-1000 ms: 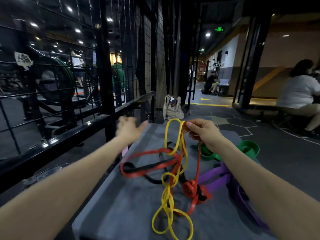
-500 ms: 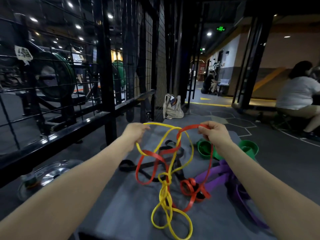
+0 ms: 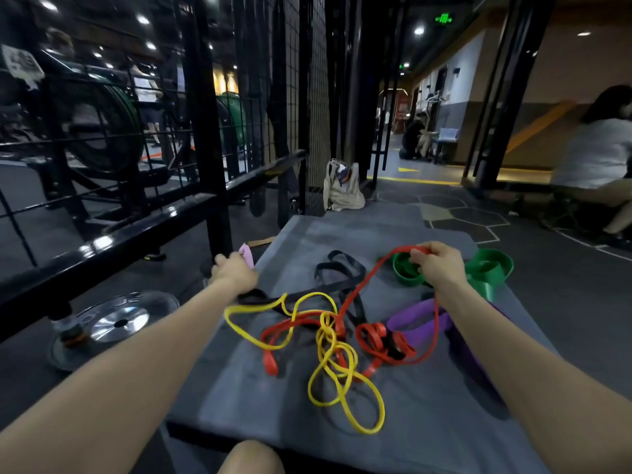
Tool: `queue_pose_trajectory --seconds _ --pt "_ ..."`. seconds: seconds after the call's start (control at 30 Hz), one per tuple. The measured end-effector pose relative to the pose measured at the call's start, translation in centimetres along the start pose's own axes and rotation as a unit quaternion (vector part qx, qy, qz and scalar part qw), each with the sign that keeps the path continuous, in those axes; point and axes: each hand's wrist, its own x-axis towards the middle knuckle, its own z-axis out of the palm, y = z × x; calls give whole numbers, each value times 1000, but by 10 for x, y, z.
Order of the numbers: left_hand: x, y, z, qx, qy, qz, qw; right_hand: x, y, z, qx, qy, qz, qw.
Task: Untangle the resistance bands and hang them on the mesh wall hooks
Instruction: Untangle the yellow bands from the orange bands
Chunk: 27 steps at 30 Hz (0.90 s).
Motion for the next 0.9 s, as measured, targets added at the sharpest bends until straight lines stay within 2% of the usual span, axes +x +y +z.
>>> queue_pose_trajectory --seconds 0.07,0.17,0.27,0.33,0.4,0.53,0.63,0.7,0.77,0.9 --pt "-12 8 14 50 0 66 997 -2 3 0 2 -9 -1 1000" --pt "-33 26 44 57 -86 179 978 -6 7 -4 -5 -9 -13 1000" --pt "-65 42 85 90 -201 183 958 -10 16 -8 -36 -27 -24 999" --pt "-81 45 115 135 -237 156 949 -13 24 -10 -61 -48 -32 996" --pt "-91 46 138 159 -218 114 956 -16 32 -11 -78 -71 -38 994" --pt "-97 49 155 113 -159 71 978 -20 39 -14 -93 -110 -47 988" --pt "-92 49 156 83 -189 43 978 -23 39 -14 -84 -117 -51 988" --pt "-89 42 150 107 -206 59 971 -25 40 -14 -84 -120 -51 988" --pt "-81 31 137 141 -186 97 968 -27 40 -13 -102 -131 -52 985" --pt "-49 13 81 88 -148 123 977 -25 38 -9 -169 -133 -70 974"
